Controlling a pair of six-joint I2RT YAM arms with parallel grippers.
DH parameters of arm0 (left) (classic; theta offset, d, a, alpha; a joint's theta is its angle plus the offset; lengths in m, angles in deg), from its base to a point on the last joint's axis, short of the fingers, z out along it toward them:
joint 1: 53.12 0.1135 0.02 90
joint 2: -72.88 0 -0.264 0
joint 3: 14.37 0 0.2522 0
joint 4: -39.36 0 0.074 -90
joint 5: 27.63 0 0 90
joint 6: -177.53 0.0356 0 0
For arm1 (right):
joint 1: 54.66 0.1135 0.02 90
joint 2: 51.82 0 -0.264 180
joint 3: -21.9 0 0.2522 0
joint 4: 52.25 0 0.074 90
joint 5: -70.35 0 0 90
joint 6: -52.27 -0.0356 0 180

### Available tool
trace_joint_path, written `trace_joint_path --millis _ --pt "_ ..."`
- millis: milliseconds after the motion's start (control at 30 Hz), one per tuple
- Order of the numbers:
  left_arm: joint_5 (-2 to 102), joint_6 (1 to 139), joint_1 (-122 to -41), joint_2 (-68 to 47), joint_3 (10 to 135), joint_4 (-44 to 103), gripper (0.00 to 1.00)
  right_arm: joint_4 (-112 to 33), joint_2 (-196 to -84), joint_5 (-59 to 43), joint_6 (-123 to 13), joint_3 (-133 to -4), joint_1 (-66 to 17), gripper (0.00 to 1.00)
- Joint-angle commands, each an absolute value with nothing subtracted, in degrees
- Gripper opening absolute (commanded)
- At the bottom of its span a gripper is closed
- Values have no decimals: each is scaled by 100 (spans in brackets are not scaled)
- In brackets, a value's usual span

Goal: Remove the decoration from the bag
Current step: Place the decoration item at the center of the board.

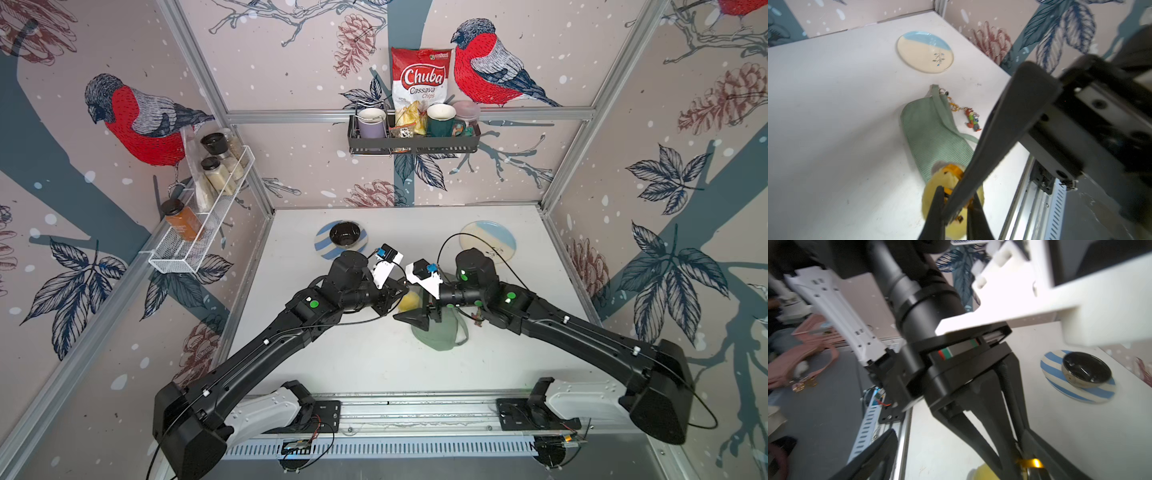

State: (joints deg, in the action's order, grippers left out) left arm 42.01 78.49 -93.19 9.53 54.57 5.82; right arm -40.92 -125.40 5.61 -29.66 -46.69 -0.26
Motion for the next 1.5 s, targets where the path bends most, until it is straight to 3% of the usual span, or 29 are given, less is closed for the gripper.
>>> trace_joint_path --millis 0,100,200,500,700,867,1000,1233,1467 --pt "4105 7779 -9309 756 5568 1038 0 -5171 -12754 -2249 -3498 -4491 442 97" --pt "4023 7695 -9302 601 5608 1252 0 -5414 -13000 -3107 -4142 -4499 538 99" --pt "3948 7665 -9302 529 5600 1455 0 -5046 -13419 -3094 -4873 -4920 470 100" --pt "3890 7656 -8878 210 5661 985 0 -5111 -13511 -570 -5953 -4643 -120 99" --pt "3281 7330 -8643 -39 5551 1198 0 -4608 -13522 294 -6276 -4593 -701 99" --pt "3147 7186 -8625 -253 5532 1209 0 -5228 -13438 975 -6410 -4362 -784 99" --pt "3060 7146 -8504 -55 5570 1105 18 -4809 -13155 918 -6012 -4347 -1012 99" --pt "2578 6830 -8274 437 5245 1441 26 -3630 -12892 904 -4969 -4545 -1486 99" --pt "4031 6599 -8154 382 5047 912 49 -3781 -12862 89 -5729 -4408 -1559 100"
